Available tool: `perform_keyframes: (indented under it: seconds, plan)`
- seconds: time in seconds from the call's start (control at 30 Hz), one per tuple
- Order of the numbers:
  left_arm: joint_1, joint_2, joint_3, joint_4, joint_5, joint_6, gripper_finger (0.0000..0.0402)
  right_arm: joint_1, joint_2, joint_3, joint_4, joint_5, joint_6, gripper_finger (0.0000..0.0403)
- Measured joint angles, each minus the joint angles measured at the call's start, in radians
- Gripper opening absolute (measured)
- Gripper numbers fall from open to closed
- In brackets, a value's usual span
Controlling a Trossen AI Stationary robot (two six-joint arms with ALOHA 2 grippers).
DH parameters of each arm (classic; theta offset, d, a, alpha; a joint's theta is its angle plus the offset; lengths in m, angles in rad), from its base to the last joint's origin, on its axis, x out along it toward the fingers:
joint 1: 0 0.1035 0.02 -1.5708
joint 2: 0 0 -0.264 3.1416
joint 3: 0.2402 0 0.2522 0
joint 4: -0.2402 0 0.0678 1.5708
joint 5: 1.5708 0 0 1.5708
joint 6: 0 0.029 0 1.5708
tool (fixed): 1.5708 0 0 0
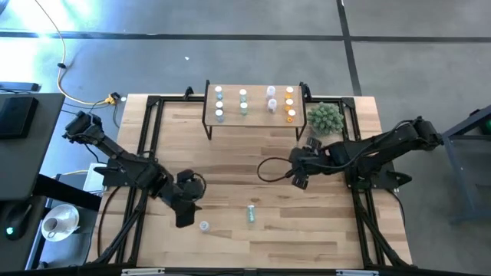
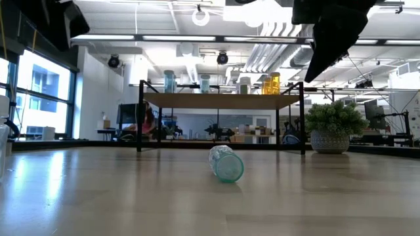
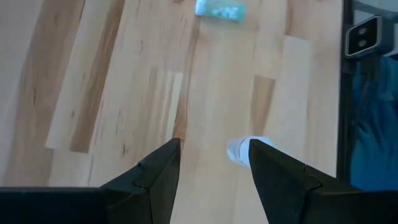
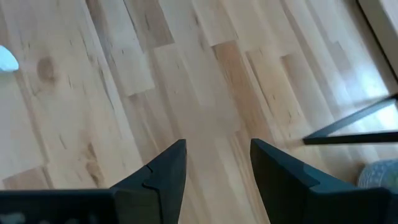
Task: Pick and place medicine bottles onto shelf by color
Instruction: Put the transparent pill bottle on the shelf aligned with the other transparent pill bottles
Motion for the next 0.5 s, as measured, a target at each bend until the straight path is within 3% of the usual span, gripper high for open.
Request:
perform_keyframes:
  seconds: [0.27,0.5]
  plan:
    - [-0.067,0.080,0.000,0.057,-0.014,-0.048,0.0184,0.000,0.000,-0.020,0.066,0.014,-0.040,0.0168]
    - [-0.100,0.174,0.000,0.085,0.029,-0.058,0.0210,0.000,0.000,-0.020,0.074,0.048,-0.040,0.0168]
